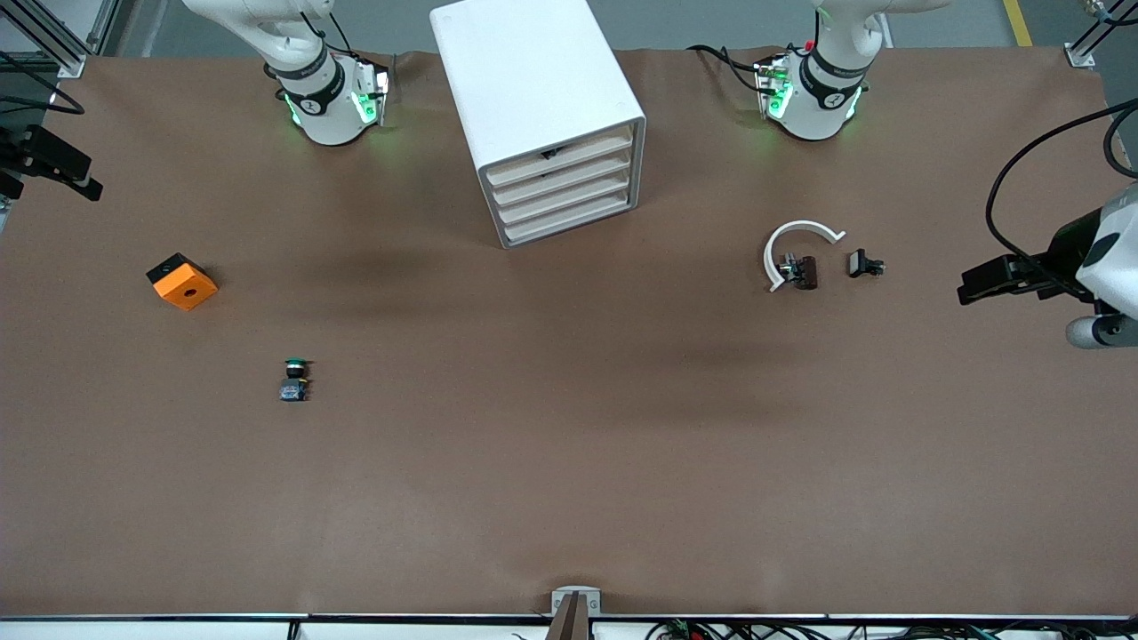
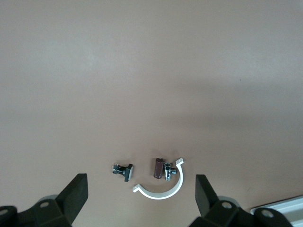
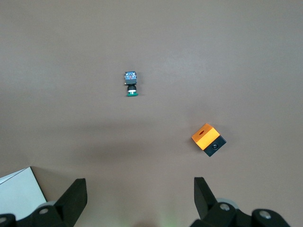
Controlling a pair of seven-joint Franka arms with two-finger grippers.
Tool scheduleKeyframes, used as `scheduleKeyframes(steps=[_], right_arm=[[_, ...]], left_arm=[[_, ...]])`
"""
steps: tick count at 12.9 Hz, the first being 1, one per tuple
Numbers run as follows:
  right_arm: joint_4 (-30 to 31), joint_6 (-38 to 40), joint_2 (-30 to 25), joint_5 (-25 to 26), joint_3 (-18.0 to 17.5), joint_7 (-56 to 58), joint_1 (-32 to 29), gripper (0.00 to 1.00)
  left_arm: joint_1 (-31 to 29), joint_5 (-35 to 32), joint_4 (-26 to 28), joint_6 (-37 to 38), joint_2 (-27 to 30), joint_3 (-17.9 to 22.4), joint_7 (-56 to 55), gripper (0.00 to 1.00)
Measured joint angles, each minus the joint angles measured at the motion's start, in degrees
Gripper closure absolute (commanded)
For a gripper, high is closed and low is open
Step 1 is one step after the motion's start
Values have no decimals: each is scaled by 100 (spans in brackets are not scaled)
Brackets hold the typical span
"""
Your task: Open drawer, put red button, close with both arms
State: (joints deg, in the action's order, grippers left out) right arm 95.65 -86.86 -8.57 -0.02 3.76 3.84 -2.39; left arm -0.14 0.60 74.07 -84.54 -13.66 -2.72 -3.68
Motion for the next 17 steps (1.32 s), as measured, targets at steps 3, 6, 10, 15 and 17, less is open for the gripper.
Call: scheduleKeyframes(steps=[3, 6, 10, 15, 17], right_arm=[[1, 0, 0, 0, -1, 2, 0, 0], [1, 0, 0, 0, 9, 2, -1, 0], [1, 0, 0, 0, 40, 2, -2, 0], [1, 0, 0, 0, 17, 6, -1, 0], [1, 1, 0, 0, 15, 7, -2, 0]], left_arm=[[-110, 0, 5, 243, 254, 2, 219, 0], [-106, 0, 59, 336, 403, -13, 260, 0], [-82, 0, 284, 346, 605, -166, 264, 0], [-50, 0, 598, 280, 894, -186, 264, 0], [5, 0, 1130, 20, 1285, -186, 264, 0]])
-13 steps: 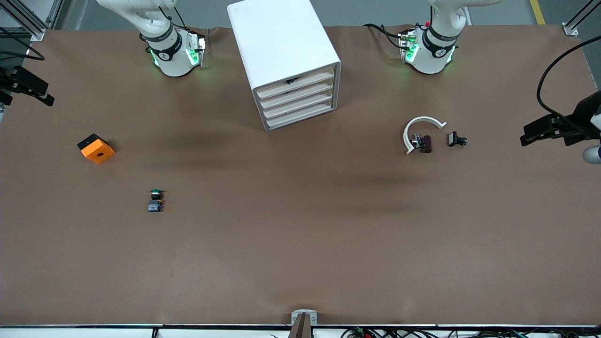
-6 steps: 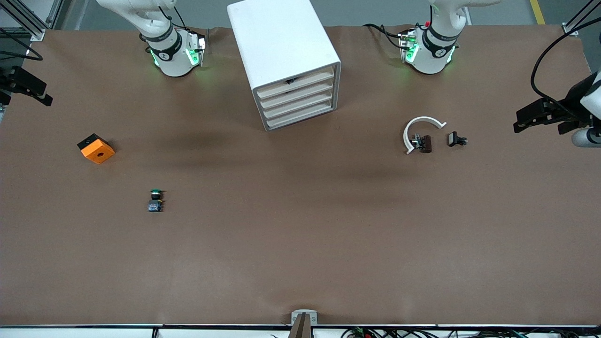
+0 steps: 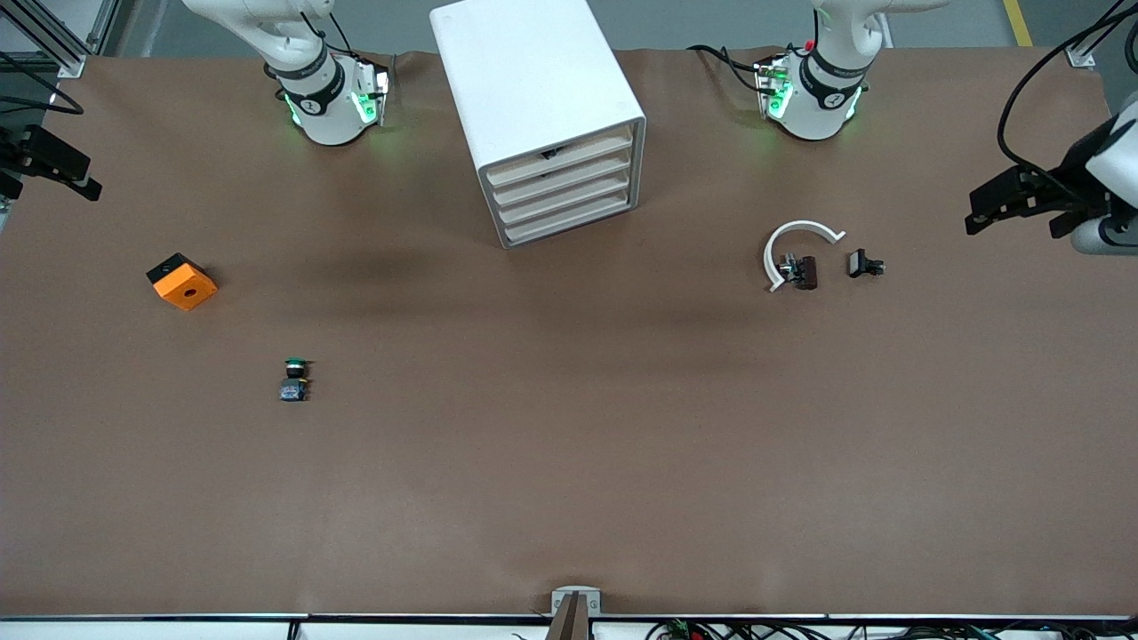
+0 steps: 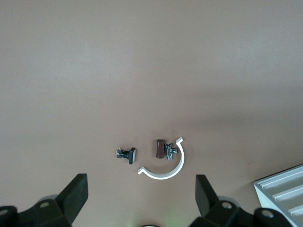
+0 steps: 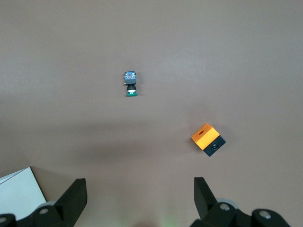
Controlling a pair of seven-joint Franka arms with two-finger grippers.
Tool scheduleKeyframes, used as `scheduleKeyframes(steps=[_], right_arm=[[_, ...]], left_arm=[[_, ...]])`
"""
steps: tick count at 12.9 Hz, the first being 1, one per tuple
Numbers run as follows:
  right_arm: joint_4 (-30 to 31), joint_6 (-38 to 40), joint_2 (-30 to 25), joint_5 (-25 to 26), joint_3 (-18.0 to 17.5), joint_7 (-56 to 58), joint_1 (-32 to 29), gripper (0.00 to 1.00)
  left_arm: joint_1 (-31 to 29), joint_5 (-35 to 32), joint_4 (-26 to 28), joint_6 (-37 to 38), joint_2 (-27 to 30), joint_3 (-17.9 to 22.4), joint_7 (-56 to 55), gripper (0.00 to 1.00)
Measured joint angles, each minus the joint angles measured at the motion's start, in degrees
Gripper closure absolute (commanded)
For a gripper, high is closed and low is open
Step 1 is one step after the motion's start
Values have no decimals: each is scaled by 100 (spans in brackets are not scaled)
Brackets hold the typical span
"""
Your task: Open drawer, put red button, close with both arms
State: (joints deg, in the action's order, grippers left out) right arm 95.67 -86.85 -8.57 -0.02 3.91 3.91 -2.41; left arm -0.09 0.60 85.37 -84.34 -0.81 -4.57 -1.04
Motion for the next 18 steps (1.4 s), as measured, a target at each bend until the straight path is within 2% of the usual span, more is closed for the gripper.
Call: scheduleKeyframes(steps=[6, 18], right_arm=[[1, 4, 0, 0, 0, 0, 0, 0], [1, 53, -11, 0, 7, 0, 0, 0]], left_arm=[[53, 0, 1333, -640, 960, 0, -1, 0], [90, -58, 1420, -701, 993, -45, -364, 0]])
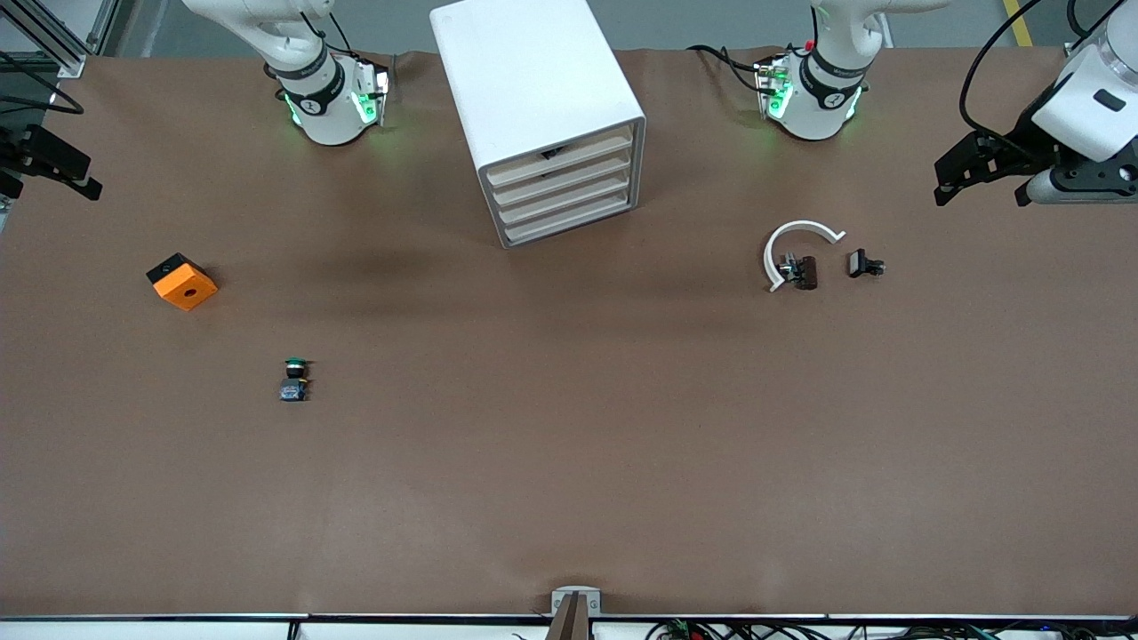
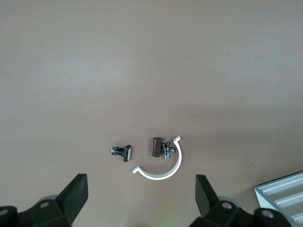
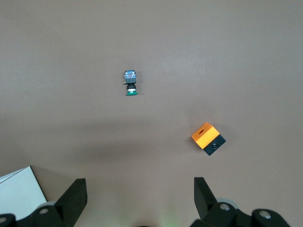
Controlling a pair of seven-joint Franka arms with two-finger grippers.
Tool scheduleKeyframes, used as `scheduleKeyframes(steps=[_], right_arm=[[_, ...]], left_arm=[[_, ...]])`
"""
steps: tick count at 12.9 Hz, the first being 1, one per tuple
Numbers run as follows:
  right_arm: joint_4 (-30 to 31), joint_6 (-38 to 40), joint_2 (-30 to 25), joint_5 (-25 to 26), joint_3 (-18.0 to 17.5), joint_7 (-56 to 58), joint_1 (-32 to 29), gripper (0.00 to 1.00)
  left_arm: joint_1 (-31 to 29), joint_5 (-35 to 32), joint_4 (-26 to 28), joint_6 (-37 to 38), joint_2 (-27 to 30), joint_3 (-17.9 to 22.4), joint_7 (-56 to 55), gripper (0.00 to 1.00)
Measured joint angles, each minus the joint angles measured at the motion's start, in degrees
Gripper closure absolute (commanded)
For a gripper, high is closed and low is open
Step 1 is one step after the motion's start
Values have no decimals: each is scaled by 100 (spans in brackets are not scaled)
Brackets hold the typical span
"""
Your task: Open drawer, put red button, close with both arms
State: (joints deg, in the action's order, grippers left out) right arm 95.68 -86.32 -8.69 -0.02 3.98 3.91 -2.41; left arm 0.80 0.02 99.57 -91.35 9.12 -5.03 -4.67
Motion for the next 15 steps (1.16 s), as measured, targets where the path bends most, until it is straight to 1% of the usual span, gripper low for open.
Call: scheduleKeyframes(steps=[3, 9, 15], right_arm=[[0, 181, -82, 0, 10, 0, 0, 0], [1, 249, -117, 0, -9, 5, 0, 0], [1, 246, -117, 0, -51, 8, 3, 0]], left_arm=[[0, -190, 1, -13, -2, -3, -109, 0], [1, -197, -210, -76, -159, -6, -109, 0], [-10, -176, -232, -26, -224, -4, -111, 0]])
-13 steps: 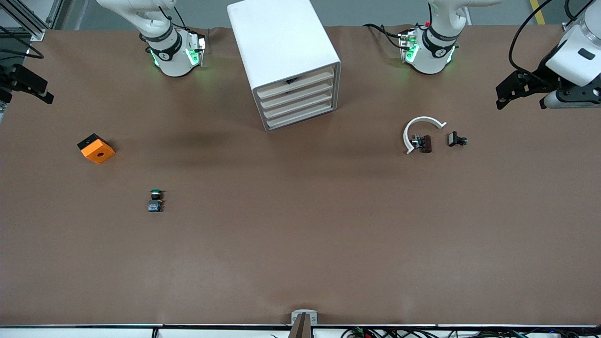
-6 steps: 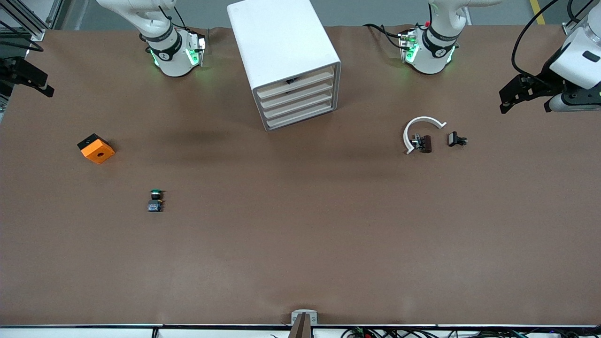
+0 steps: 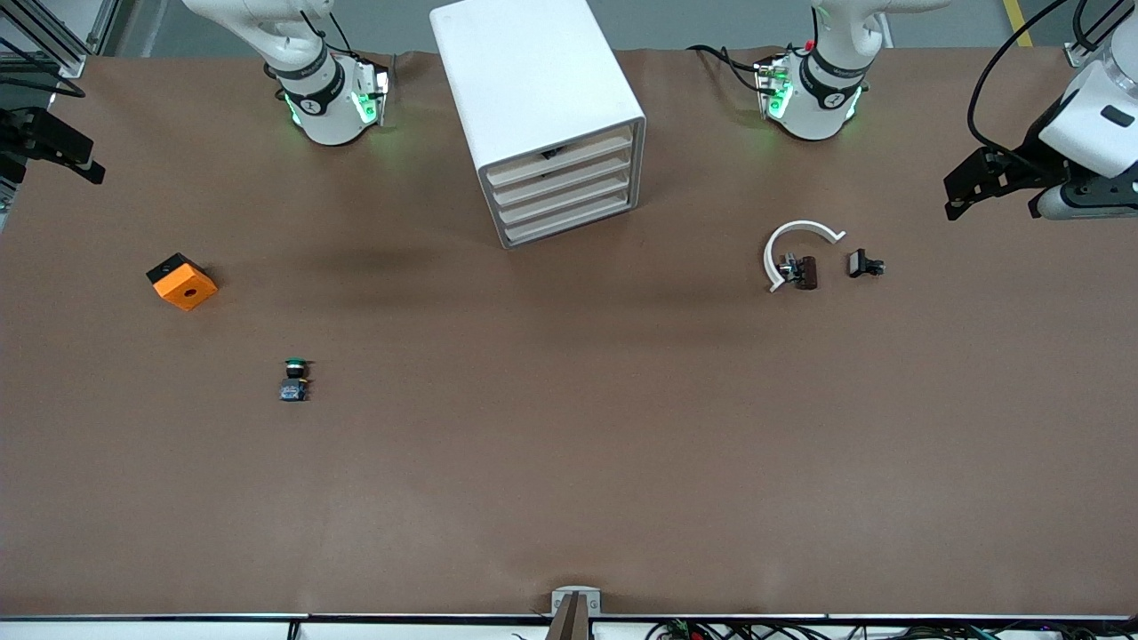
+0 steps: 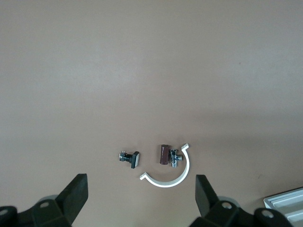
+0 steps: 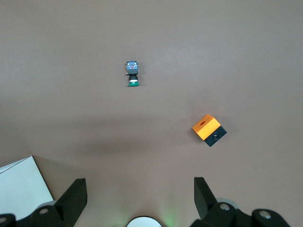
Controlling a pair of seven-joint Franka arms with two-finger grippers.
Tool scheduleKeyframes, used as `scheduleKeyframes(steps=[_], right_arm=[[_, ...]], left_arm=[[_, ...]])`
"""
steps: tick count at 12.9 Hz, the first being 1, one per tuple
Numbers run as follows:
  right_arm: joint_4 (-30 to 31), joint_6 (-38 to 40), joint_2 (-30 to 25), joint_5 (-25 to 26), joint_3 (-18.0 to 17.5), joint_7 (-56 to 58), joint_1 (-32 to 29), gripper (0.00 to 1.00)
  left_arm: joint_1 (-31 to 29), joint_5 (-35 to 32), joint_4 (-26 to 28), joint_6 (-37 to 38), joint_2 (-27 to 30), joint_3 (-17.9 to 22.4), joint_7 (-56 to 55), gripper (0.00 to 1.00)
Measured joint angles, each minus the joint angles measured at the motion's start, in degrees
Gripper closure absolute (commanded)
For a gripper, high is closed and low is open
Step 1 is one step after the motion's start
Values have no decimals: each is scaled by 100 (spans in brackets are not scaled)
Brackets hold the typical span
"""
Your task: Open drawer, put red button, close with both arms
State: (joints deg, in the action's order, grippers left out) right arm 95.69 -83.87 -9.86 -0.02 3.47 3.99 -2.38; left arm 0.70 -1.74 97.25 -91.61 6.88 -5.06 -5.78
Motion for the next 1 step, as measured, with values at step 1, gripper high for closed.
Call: scheduleKeyframes(steps=[1], right_arm=[[0, 0, 0, 0, -1, 0, 0, 0]], left_arm=[[-18, 30, -1, 58, 0, 10, -3, 0]])
